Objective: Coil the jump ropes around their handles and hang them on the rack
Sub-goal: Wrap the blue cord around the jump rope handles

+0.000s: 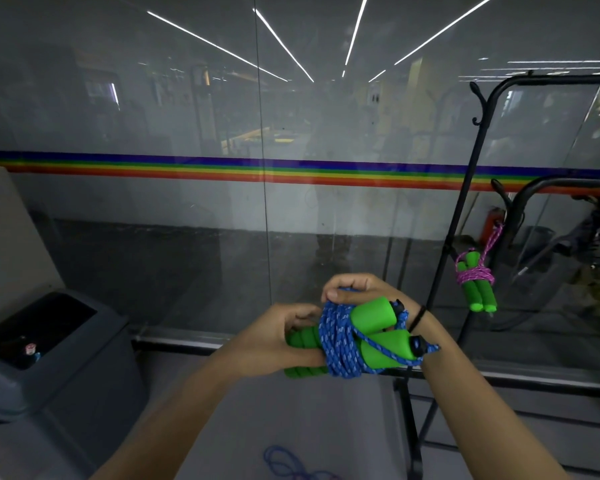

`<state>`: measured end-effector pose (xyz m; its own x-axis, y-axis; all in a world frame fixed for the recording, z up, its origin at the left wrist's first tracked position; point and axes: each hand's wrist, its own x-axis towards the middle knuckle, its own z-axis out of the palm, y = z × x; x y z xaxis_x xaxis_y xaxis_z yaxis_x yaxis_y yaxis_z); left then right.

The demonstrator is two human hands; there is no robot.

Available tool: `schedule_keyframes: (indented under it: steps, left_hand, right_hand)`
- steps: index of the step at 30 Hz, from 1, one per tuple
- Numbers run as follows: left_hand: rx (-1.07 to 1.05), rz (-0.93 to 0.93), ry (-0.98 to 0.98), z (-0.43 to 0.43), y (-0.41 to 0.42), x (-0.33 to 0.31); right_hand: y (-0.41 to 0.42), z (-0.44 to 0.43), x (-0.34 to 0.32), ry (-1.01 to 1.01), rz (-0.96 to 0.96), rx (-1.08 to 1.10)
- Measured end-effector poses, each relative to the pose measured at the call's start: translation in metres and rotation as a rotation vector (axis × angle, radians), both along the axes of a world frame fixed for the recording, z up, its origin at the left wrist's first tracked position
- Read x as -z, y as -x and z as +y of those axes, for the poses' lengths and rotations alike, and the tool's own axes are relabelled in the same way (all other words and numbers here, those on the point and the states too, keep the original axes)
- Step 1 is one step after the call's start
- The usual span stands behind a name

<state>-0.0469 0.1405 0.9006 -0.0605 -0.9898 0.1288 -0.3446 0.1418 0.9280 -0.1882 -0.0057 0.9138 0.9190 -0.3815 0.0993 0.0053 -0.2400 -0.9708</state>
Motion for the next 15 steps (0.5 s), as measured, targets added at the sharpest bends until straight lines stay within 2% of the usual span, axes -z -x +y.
schedule_keyframes:
  steps: [8, 15]
  left_hand:
    - [0.104, -0.093, -0.177, 0.006, 0.007, -0.004]
    - [0.173, -0.159, -0.195, 0.013, 0.021, -0.012]
  right_hand:
    - [0.003, -0.002, -0.005, -0.020, 0.090, -0.053]
    - [0.001, -0.004, -0.021, 0.035, 0.240, -0.071]
